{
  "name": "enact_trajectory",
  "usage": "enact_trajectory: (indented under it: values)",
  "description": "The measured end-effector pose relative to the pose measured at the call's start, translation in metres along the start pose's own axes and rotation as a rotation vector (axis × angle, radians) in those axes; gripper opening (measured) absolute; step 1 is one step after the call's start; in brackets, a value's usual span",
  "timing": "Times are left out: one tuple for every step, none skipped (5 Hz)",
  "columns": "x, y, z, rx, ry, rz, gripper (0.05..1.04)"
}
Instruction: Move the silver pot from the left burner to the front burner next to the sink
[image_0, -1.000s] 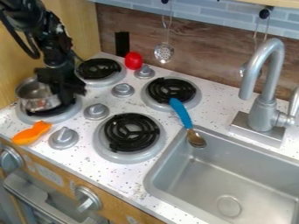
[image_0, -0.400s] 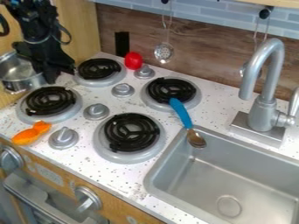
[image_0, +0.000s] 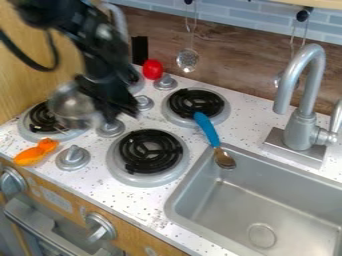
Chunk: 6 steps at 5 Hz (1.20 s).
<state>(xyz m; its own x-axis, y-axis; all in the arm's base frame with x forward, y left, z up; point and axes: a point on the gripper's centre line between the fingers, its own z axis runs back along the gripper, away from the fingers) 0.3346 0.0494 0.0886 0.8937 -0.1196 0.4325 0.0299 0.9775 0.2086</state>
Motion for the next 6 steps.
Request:
enact_trajectory:
  values:
    - [0.003, -0.039, -0.026, -0.056, 0.029, -0.068, 0.103]
    - [0.015, -0.064, -0.032, -0.098, 0.018, -0.099, 0.103]
    - [0.012, -0.079, -0.043, -0.113, 0.039, -0.132, 0.103]
    - [0.015, -0.082, -0.046, -0.120, 0.029, -0.147, 0.103]
    - [0.015, -0.083, -0.046, -0.123, 0.028, -0.153, 0.137]
    - [0.011, -0.086, -0.045, -0.138, 0.052, -0.176, 0.354]
